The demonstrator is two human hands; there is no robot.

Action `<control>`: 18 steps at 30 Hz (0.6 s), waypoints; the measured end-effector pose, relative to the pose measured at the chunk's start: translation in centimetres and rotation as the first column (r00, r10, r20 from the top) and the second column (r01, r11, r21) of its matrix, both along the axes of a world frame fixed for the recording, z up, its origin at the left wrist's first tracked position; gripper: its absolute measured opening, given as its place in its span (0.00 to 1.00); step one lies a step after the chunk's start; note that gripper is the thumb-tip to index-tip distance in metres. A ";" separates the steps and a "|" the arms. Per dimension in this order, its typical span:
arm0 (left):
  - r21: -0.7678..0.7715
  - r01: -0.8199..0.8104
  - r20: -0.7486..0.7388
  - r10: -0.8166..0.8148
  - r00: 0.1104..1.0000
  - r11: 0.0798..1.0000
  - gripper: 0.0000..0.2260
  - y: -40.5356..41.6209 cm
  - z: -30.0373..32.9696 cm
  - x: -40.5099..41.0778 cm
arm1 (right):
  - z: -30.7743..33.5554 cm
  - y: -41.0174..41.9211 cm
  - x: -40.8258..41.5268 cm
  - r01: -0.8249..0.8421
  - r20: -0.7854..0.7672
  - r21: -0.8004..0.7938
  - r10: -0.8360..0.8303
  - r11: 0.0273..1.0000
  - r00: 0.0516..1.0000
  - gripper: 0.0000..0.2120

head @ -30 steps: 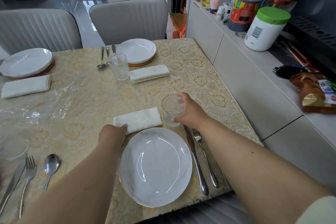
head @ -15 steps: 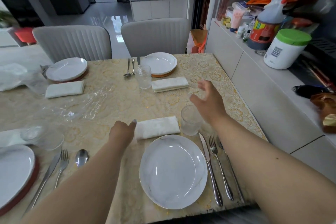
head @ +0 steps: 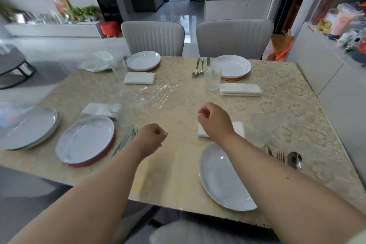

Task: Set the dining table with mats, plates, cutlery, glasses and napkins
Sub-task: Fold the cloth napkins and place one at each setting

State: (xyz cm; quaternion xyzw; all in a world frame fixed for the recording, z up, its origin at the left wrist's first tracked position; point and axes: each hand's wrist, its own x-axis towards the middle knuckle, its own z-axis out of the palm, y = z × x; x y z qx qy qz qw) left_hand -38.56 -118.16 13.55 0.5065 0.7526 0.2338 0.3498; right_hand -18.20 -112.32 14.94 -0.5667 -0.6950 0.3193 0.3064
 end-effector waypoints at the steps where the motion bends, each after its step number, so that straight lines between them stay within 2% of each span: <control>1: 0.008 -0.036 -0.005 0.036 0.999 0.999 0.07 -0.8 0.2 -1.1 | -0.3 -0.3 -0.9 -0.022 0.019 -0.026 0.023 0.999 1.000 0.02; 5: -0.028 -0.157 -0.067 0.155 0.986 0.987 0.06 -3.9 0.9 -6.3 | -0.9 -1.6 -3.9 -0.075 0.109 -0.106 0.087 0.992 0.990 0.02; 9: -0.050 -0.219 -0.208 0.204 0.956 0.974 0.10 -5.8 1.0 -12.5 | -1.1 -2.6 -7.8 -0.118 0.175 -0.194 0.153 0.974 0.973 0.04; 12: -0.060 -0.243 -0.230 0.224 0.947 0.968 0.10 -6.1 0.5 -18.0 | -1.2 -2.8 -12.0 -0.128 0.219 -0.243 0.183 0.961 0.959 0.05; 18: -0.061 -0.287 -0.307 0.256 0.917 0.956 0.06 -6.0 0.2 -27.7 | -2.4 -3.4 -23.3 -0.067 0.167 -0.484 0.167 0.872 0.972 0.09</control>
